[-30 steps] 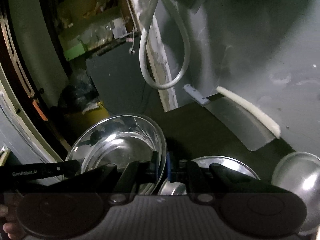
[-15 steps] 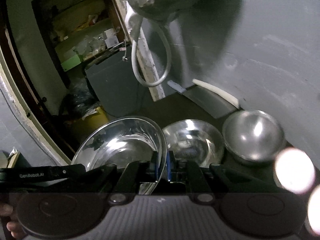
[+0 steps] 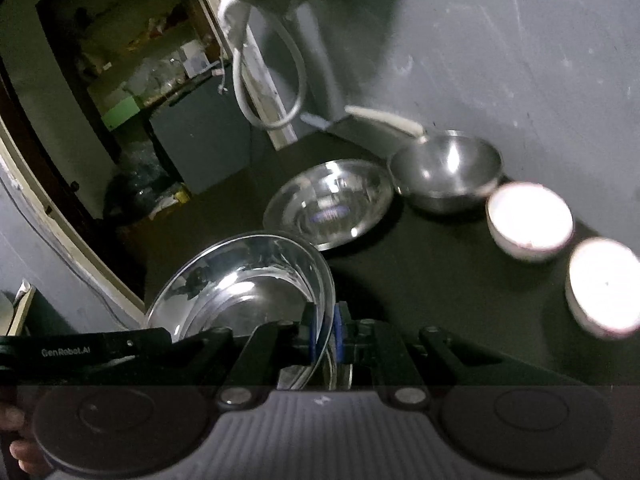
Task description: Organize plates and bowls
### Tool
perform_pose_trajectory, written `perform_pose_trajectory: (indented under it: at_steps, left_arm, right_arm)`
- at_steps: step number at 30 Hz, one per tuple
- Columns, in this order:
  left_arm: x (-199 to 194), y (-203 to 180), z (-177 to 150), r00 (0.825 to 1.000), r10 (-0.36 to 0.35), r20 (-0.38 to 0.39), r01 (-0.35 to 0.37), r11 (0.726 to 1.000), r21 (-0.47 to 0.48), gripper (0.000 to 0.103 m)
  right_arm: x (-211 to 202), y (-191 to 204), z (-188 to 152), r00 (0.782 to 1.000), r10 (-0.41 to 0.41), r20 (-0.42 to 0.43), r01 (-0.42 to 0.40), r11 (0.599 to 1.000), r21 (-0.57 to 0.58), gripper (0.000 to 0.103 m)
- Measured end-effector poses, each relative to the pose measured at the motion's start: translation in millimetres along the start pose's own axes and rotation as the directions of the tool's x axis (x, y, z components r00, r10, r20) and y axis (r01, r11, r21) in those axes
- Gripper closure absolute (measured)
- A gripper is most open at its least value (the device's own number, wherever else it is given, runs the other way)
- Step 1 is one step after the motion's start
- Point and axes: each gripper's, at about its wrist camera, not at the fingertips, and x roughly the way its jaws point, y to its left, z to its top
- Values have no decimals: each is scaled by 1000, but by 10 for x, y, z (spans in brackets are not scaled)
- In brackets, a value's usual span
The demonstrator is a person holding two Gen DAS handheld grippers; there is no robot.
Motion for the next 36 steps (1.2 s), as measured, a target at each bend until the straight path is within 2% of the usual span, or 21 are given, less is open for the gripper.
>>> perform_pose_trajectory:
  at_steps: [9,15,29,36]
  left_arm:
    - [85,8,-111,998,56,-39,-55,998,17,90]
    - [95,-7,-119,997,75,-30,-73,997,39,90]
    - [186,-212,-47,988,144,-50,-133,975,179,89]
    - [209,-286,-42,980,188,-62,-167,954,250,88]
  right_arm:
    - [14,45,-187,999,-25,-41,24,999,-26,91]
    - [31,105,-212,998,-45,-50,42,998,-50,90]
    - [62,125,-257,993,-91,-75,86,994,-67,89]
    - [95,147,-280,991,-99,-89,92,992,-83,89]
